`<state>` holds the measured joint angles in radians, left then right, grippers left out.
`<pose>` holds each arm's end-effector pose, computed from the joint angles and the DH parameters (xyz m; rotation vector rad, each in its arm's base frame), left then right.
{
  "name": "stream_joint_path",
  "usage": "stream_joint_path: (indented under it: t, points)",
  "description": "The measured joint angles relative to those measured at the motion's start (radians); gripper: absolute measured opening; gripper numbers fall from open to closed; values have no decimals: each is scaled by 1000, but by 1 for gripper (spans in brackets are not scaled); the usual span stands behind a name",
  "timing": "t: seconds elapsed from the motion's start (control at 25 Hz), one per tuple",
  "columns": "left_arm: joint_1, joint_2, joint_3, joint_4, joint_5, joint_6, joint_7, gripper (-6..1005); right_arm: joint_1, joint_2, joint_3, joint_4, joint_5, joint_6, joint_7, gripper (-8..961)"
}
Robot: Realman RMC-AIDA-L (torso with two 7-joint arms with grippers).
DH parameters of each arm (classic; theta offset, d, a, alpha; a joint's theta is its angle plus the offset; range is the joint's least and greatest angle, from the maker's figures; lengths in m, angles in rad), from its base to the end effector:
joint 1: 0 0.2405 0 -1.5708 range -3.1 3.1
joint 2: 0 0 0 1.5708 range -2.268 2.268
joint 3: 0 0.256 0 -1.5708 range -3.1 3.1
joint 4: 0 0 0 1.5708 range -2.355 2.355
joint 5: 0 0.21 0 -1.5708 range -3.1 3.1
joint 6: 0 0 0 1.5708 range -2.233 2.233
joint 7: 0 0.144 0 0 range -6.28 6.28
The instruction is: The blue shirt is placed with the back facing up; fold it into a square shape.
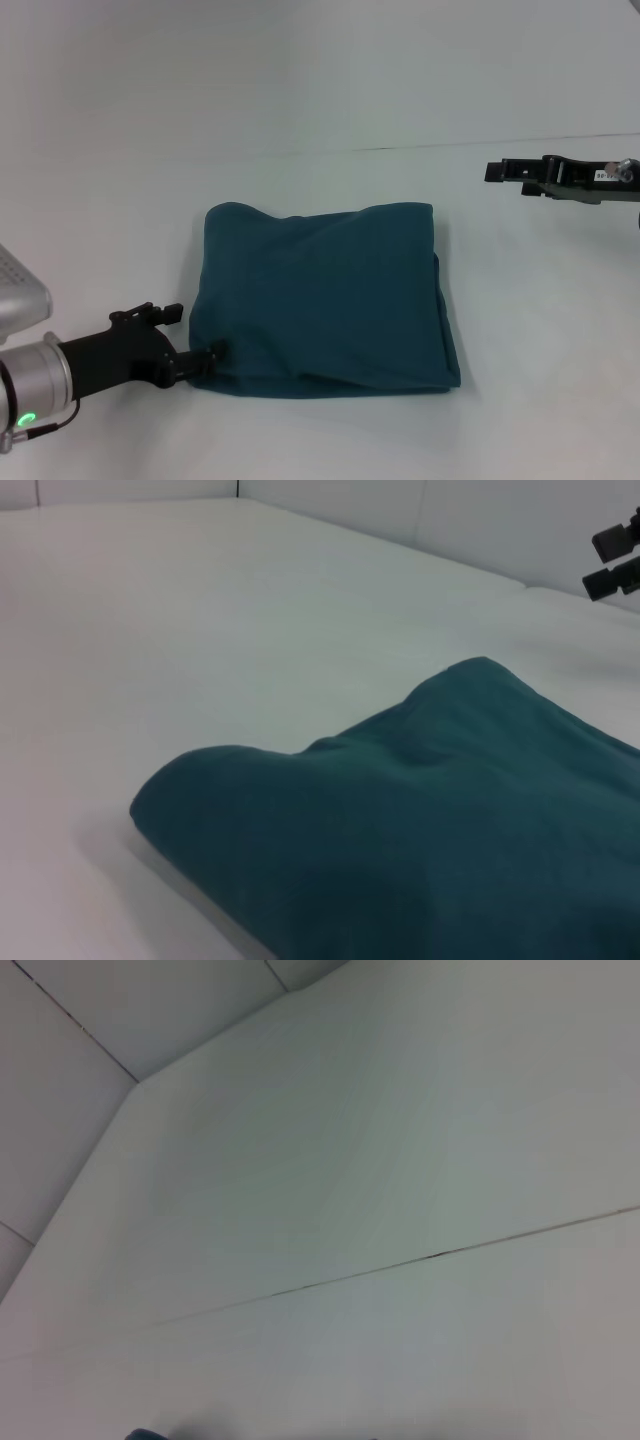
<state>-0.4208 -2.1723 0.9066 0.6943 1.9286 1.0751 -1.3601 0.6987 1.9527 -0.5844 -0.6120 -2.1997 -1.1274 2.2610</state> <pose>-0.2965 0.3371 -0.0453 -2.4748 -0.7156 -0.3832 0.2873 0.4233 0.0643 -2.0179 1.5343 0.5814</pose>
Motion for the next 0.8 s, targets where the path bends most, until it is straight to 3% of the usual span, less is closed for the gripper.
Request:
stream_joint_path:
  t: [0.44, 0.8]
  points:
    - [4, 1, -7, 5, 27, 8, -3, 877, 12, 0, 0, 3, 0, 2, -5, 812]
    - [54, 3, -63, 129, 18, 126, -9, 877, 13, 0, 0, 3, 0, 3, -3, 808]
